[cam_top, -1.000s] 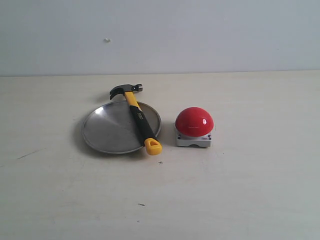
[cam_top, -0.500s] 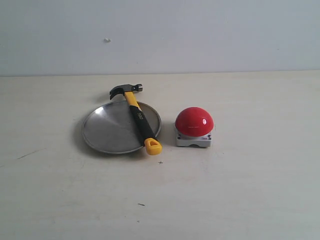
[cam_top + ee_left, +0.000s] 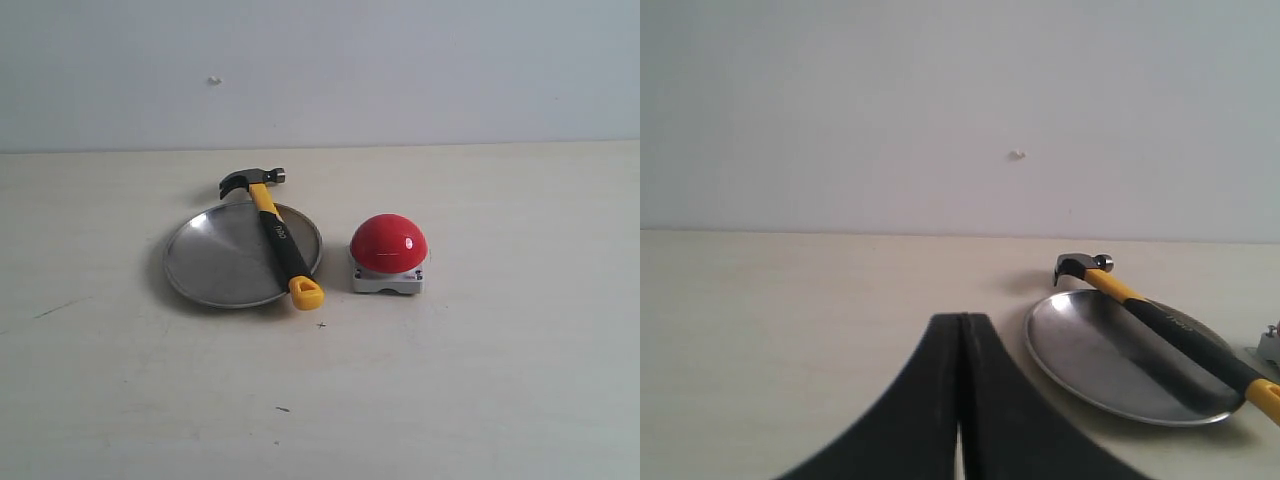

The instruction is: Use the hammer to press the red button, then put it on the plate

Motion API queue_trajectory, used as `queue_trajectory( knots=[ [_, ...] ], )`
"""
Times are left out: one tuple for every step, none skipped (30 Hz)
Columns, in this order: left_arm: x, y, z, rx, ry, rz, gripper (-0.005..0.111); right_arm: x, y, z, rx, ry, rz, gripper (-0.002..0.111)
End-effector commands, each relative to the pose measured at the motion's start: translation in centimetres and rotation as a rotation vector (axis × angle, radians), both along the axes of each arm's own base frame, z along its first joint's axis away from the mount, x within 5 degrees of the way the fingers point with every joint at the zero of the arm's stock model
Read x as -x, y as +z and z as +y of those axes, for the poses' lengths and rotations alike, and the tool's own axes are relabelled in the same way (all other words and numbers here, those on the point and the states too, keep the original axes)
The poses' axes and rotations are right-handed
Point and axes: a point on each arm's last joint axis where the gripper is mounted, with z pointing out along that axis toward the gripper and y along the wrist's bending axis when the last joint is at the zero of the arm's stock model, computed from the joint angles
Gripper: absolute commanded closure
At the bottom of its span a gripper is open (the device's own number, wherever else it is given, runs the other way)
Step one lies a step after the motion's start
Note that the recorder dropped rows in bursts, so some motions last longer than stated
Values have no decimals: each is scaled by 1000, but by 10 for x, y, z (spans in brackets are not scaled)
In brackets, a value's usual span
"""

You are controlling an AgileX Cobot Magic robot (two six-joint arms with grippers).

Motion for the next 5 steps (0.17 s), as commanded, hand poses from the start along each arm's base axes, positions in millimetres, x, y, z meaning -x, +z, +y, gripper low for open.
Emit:
queue_trajectory(
  knots=[
    [1, 1, 0, 8, -5, -9, 107, 0, -1, 0, 8, -6, 0, 108],
    [1, 1, 0, 8, -5, -9, 107, 0, -1, 0, 8, -6, 0, 108],
    [1, 1, 0, 8, -5, -9, 107, 0, -1, 0, 8, -6, 0, 108],
    [1, 1, 0, 8, -5, -9, 107, 0, -1, 0, 8, -6, 0, 108],
    [1, 1, 0, 8, -5, -9, 107, 0, -1, 0, 8, -6, 0, 108]
  ],
)
